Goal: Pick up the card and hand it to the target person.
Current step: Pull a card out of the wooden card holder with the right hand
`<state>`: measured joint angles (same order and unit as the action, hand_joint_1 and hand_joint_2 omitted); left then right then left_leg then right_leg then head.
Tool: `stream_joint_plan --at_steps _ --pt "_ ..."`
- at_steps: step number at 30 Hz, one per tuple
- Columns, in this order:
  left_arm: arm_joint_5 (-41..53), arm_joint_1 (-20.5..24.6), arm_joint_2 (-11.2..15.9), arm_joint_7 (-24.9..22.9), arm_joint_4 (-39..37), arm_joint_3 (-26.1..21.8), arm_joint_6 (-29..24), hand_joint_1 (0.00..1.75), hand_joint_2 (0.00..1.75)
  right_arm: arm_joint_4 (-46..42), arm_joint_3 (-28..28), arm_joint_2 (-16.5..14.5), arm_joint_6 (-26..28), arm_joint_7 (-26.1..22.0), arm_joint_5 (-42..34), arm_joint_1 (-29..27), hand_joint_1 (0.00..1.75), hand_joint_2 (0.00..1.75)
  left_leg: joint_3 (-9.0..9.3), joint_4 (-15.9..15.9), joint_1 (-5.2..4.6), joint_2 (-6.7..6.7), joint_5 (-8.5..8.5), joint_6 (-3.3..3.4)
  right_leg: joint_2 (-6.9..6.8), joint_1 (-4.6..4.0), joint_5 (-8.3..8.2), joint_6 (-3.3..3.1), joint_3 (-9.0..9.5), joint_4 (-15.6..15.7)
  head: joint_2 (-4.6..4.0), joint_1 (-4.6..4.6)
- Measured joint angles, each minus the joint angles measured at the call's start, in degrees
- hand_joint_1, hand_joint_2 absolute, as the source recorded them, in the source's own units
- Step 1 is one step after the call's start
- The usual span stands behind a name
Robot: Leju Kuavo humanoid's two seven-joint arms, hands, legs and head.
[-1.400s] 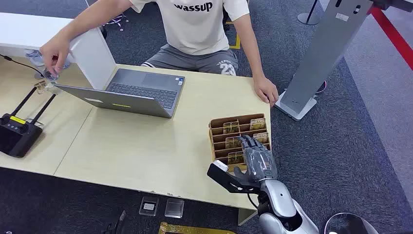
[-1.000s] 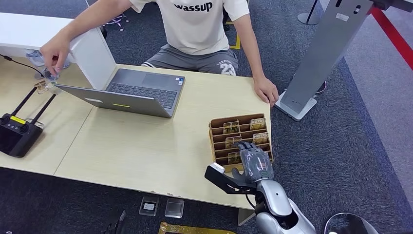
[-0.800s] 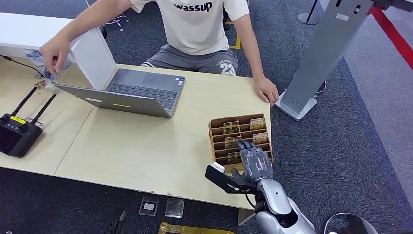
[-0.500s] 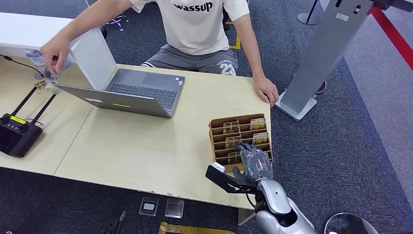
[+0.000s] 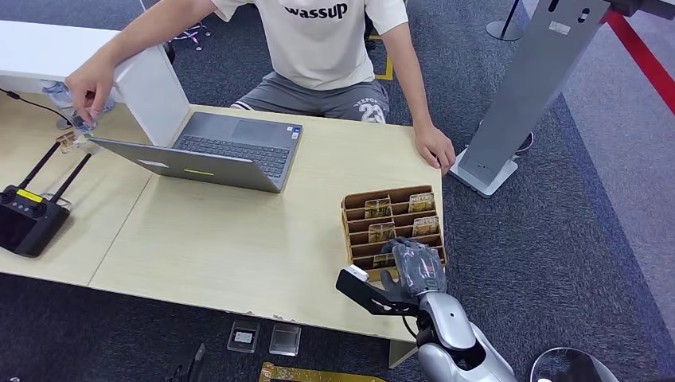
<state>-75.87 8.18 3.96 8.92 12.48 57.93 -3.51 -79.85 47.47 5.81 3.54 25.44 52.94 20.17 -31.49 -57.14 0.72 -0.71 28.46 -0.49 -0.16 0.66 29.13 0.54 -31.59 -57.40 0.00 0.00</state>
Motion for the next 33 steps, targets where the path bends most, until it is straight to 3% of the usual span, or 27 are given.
stream_joint_plan --at_steps 9,13,20,24,33 --pt "0.0 0.0 0.0 0.0 0.0 -0.3 0.2 0.00 0.00 0.0 0.3 0.0 0.0 0.0 0.0 0.0 0.92 1.75 0.00 0.0 0.00 0.00 0.00 0.00 0.00 0.00 0.00 0.00 0.00 0.0 0.00 0.00" --pt "0.0 -0.1 0.0 0.0 0.0 -0.6 0.2 0.00 0.00 0.0 0.7 0.0 0.0 0.0 -0.1 0.0 1.34 1.75 0.00 0.0 0.00 0.00 0.00 0.00 0.00 0.00 0.00 0.00 0.00 0.0 0.00 0.00" --pt "0.0 -0.1 0.0 0.0 0.0 -0.9 0.2 0.00 0.00 0.0 0.7 0.0 0.0 0.0 -0.2 0.3 1.40 1.75 0.01 0.0 0.00 0.00 0.00 0.00 0.00 0.00 0.00 0.00 0.00 0.0 0.00 0.00" --pt "0.4 -0.1 0.0 0.6 0.0 -1.0 0.2 0.00 1.75 0.0 0.7 0.0 0.0 0.0 -0.5 0.4 1.40 1.75 0.01 0.0 0.00 0.00 0.00 0.00 0.00 0.00 0.00 0.00 0.00 0.0 0.00 0.00" --pt "1.7 -0.1 0.0 2.9 0.0 -1.0 0.0 0.00 1.75 -0.1 0.8 0.0 -0.1 -0.3 -1.8 0.7 1.40 1.75 0.01 0.0 0.00 0.00 0.00 0.00 0.00 0.00 0.00 0.00 0.00 0.0 0.00 0.00"
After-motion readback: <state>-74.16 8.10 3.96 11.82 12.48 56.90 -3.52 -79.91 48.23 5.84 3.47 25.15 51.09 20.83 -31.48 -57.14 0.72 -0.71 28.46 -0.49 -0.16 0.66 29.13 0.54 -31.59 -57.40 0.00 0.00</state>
